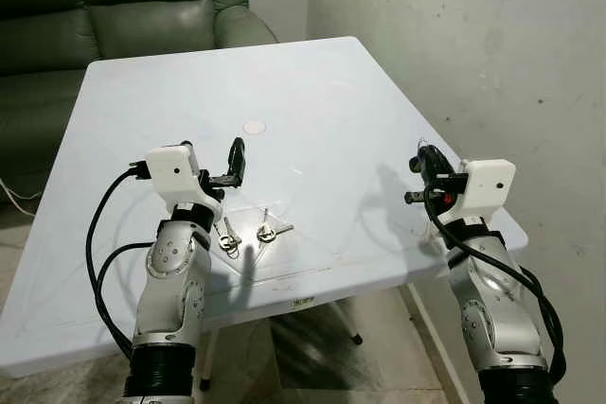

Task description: Hang keys on a hook

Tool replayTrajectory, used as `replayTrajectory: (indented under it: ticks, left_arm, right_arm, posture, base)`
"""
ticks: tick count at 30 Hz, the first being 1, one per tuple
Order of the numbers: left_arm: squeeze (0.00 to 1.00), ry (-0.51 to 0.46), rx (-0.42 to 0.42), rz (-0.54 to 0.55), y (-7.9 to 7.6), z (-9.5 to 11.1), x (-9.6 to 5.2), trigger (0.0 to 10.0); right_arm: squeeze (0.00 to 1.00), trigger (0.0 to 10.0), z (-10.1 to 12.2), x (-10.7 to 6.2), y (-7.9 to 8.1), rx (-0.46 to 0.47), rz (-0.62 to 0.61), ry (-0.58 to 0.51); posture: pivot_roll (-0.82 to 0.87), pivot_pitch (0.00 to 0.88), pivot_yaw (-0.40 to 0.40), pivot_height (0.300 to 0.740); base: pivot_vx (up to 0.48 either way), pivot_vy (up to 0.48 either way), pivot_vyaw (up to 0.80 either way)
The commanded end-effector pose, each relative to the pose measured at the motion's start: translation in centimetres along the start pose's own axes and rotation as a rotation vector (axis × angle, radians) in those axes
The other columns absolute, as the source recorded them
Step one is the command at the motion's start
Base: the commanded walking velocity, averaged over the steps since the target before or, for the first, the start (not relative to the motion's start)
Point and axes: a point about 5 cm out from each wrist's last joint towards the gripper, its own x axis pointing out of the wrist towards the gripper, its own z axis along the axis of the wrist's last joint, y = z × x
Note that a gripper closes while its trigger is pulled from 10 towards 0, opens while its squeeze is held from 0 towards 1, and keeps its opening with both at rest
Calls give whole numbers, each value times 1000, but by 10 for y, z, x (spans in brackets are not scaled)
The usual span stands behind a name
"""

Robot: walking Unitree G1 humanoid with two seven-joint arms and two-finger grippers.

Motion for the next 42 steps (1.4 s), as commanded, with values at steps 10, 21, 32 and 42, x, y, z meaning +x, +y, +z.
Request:
replayTrajectory:
  ticks: [10, 21, 32, 42]
  left_arm:
    - [0, -10, 5, 5, -1, 1, 2, 10000]
    - [0, -10, 8, 13, -1, 0, 1, 10000]
    - [0, -9, 15, 18, 0, -1, 0, 10000]
    - [0, -9, 12, 20, -1, -1, 1, 10000]
  right_arm:
    - [0, 10000, 2, 1, -1, -13, 12, -5]
    - [0, 10000, 2, 0, -1, -15, 17, 0]
    - [0, 10000, 1, -1, -2, -17, 19, 5]
    - [0, 10000, 3, 0, -2, -20, 21, 2]
  posture:
    - [-82, 0, -25, 740]
    - [-81, 0, -31, 740]
    - [-84, 0, -31, 740]
    - [-87, 0, -32, 740]
  base:
    - [0, 0, -734]
    - [0, 0, -735]
    - [0, 0, -730]
    - [0, 0, -719]
